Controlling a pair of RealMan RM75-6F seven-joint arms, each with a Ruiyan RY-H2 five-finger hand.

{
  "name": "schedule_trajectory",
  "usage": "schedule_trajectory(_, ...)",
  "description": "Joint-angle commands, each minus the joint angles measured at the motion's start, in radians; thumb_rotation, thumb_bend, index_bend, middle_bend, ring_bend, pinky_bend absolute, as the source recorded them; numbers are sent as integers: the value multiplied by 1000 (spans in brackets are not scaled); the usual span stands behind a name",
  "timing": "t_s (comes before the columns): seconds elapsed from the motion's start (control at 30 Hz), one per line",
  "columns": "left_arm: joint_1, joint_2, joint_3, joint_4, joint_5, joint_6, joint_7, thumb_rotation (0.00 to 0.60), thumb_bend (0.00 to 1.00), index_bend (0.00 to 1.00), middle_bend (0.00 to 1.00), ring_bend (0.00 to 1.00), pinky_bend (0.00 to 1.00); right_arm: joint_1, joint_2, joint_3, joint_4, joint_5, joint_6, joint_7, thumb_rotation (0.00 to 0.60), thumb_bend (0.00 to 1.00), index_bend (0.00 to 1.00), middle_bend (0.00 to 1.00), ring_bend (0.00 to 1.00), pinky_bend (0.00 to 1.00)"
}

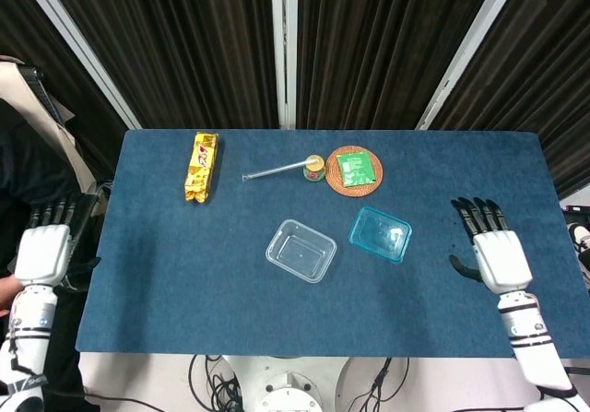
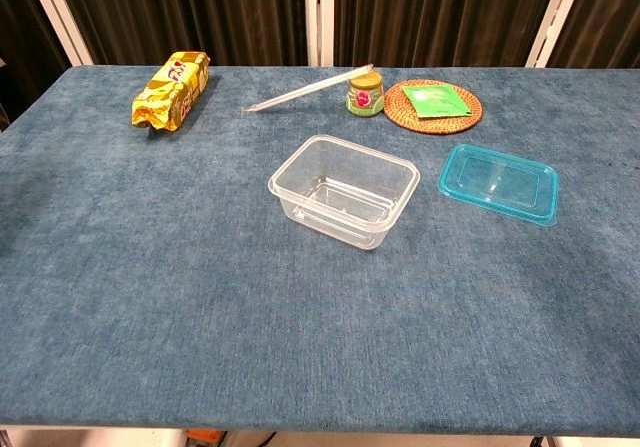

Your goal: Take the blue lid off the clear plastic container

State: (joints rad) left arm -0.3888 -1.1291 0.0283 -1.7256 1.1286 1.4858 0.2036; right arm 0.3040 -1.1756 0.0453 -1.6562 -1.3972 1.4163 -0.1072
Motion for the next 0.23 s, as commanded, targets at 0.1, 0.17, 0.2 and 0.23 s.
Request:
schedule_trajectory(0.1,100,18,51,-42,118,97,9,600,50,73,0,0,17,-88,22,-35,-29,-54,80,35,600,168,0,56,0,0)
schedule_trajectory(0.17,131,9,68,-53,156,126,30,600,50,73,0,0,15,-109,20,-48,-31,-74,99,44,600,170,0,49,0,0)
schedule_trajectory(0.2,144,4,74,-58,171,137,38,600,50,73,0,0,15,-118,19,-52,-34,-81,108,45,600,171,0,49,0,0)
schedule_trajectory(0.23,159,-3,79,-64,189,151,47,600,50,73,0,0,14,-127,18,-55,-38,-89,117,45,600,171,0,49,0,0)
